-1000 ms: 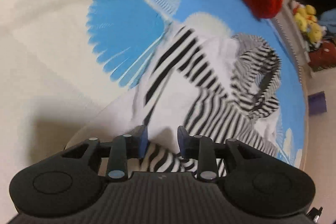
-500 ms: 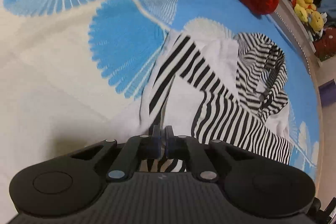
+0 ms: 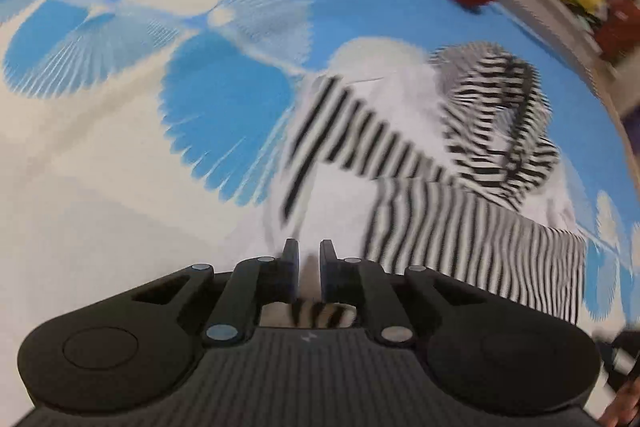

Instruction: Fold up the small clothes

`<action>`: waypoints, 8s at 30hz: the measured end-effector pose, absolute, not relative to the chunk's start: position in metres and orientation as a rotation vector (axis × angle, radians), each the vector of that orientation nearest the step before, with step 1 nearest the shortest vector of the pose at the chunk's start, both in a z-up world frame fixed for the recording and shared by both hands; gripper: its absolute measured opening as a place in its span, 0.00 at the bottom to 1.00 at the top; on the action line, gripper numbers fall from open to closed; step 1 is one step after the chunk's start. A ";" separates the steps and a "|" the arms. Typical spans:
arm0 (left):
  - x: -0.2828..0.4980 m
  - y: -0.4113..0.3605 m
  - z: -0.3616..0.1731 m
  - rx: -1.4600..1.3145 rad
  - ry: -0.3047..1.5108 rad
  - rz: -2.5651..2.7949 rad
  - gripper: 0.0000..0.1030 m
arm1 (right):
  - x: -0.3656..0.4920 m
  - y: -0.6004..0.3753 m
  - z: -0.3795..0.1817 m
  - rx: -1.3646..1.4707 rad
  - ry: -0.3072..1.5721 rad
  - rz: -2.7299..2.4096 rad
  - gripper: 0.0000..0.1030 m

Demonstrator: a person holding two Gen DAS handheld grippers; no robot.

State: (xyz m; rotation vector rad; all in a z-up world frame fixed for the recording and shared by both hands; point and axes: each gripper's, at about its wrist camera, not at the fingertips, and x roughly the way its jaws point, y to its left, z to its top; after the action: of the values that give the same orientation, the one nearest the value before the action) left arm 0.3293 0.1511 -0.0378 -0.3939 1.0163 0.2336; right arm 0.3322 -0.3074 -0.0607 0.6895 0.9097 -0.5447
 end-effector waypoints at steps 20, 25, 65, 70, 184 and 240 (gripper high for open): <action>0.349 0.136 -0.074 -0.320 1.147 0.212 0.54 | 0.357 -0.262 -0.077 0.537 1.095 -0.183 0.59; 0.345 0.136 -0.064 -0.317 1.088 0.232 0.56 | 0.356 -0.247 -0.070 0.478 1.100 -0.104 0.59; 0.342 0.091 -0.006 0.017 0.679 0.158 0.25 | 0.317 -0.288 -0.004 0.203 0.907 -0.062 0.59; 0.413 0.101 0.002 -0.037 0.733 0.143 0.18 | 0.320 -0.294 -0.007 0.128 0.909 -0.060 0.59; 0.359 0.079 -0.106 -0.792 1.181 -0.135 0.01 | 0.360 -0.231 -0.049 0.261 1.081 0.176 0.40; 0.359 0.186 -0.057 -0.819 0.988 0.091 0.32 | 0.350 -0.290 -0.063 0.920 1.014 0.000 0.36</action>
State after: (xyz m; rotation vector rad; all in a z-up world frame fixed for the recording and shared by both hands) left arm 0.3588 0.1863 -0.0574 -0.8188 0.9878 0.0905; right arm 0.3499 -0.2897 -0.0632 0.9196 1.0141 0.0001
